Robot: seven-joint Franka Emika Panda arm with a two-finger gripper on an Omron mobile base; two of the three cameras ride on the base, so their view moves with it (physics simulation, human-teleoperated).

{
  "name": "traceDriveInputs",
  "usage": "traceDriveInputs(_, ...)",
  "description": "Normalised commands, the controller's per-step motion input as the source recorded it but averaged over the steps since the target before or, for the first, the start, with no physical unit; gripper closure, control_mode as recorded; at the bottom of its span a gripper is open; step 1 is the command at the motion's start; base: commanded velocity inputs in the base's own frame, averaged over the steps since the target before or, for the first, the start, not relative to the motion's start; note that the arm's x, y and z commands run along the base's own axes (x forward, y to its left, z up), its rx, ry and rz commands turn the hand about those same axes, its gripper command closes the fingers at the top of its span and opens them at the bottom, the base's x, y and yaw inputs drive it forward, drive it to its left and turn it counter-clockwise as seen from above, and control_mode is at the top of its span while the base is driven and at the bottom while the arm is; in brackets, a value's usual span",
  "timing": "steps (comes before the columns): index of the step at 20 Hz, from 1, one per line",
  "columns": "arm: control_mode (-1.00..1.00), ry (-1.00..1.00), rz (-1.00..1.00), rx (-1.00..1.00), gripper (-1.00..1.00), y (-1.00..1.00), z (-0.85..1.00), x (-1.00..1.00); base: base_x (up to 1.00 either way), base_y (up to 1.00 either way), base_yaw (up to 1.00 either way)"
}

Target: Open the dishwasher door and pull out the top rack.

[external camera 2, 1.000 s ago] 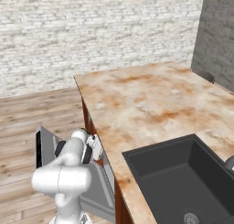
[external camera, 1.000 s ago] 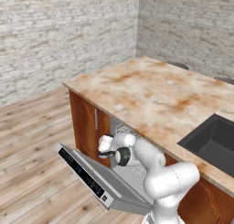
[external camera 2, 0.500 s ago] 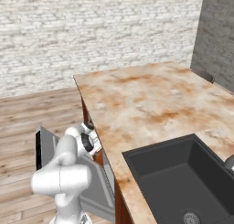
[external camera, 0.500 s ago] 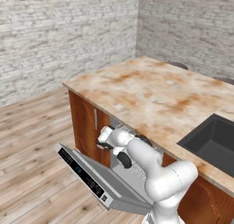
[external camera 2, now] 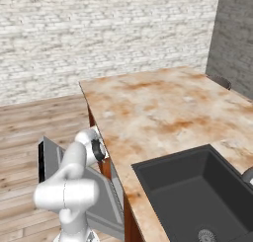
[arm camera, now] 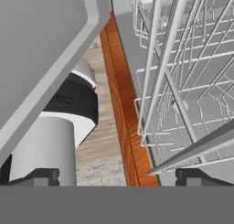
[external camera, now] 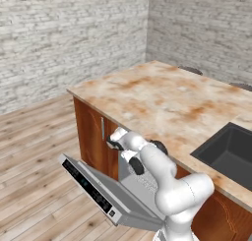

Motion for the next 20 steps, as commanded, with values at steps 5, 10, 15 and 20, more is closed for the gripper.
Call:
traceDriveInputs(5,-1.0,0.0,0.09,0.5,-1.0,0.38,-0.69,-0.68,0.0,0.0,0.0)
traceDriveInputs(10,-1.0,0.0,0.07,0.46,-1.0,0.54,-0.62,-0.68,0.0,0.0,0.0)
traceDriveInputs(15,-1.0,0.02,0.05,0.44,-1.0,0.63,-0.45,-0.63,0.0,0.0,0.0)
traceDriveInputs(20,-1.0,0.02,0.05,0.44,-1.0,0.7,-0.34,-0.74,0.0,0.0,0.0)
